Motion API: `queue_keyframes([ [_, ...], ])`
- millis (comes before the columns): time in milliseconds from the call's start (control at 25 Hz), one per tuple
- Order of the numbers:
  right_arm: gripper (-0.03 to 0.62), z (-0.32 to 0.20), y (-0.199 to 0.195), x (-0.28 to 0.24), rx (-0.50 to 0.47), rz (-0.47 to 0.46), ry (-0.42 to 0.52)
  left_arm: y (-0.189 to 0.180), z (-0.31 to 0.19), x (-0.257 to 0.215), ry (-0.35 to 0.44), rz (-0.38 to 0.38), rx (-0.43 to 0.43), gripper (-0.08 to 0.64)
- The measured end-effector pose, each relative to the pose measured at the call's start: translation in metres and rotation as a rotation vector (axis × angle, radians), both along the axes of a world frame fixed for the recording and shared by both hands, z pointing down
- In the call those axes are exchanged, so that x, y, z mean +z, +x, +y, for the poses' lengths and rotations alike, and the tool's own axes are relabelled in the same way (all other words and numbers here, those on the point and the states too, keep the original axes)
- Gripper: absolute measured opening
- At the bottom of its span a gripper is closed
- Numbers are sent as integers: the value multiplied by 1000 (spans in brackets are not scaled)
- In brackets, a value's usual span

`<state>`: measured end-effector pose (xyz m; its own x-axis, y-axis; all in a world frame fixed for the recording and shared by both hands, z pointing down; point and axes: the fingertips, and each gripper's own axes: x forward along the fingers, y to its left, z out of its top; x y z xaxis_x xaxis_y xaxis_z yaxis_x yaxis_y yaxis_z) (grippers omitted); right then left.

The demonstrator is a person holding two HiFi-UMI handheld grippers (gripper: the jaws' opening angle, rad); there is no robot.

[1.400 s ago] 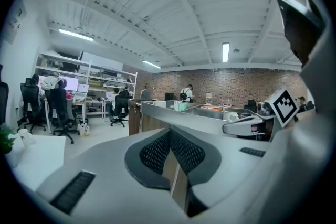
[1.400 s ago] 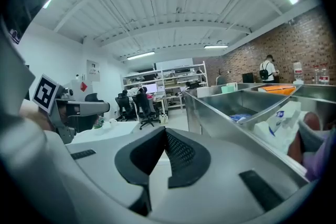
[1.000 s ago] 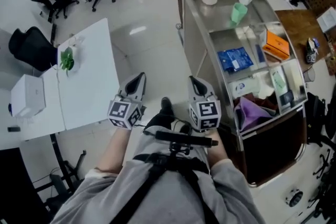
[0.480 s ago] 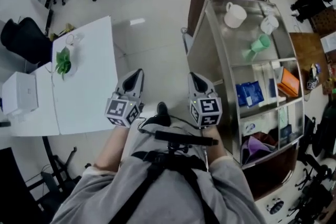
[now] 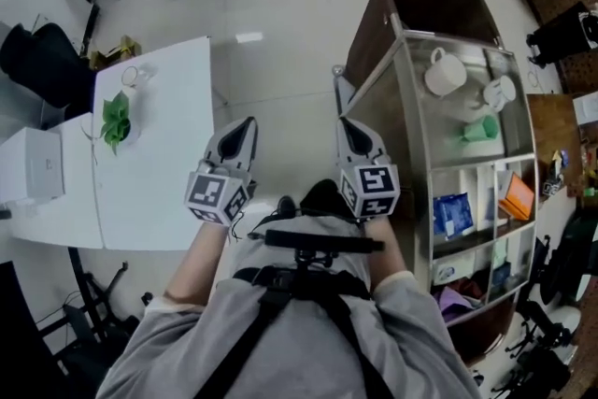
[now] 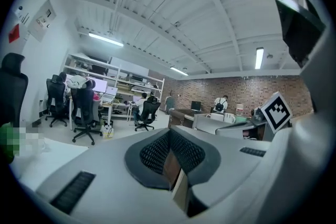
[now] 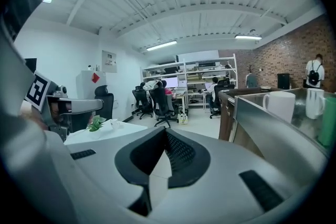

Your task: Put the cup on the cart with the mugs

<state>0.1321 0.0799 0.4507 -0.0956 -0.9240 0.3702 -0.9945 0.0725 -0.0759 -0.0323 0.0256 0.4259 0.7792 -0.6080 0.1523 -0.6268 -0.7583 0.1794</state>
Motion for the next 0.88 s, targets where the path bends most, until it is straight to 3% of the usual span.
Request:
queue_keyframes([
  [320,2,-97,29,10,-65,-24,-11,8,-74,13,-35,-16,-115,3],
  [640,2,-195,44,1,-177,-48,21,40,-133,3,-7,-51,-190,3],
  [880,2,-236,37,10,-217,-120,5,28,-169,0,7,-76,-257,4],
])
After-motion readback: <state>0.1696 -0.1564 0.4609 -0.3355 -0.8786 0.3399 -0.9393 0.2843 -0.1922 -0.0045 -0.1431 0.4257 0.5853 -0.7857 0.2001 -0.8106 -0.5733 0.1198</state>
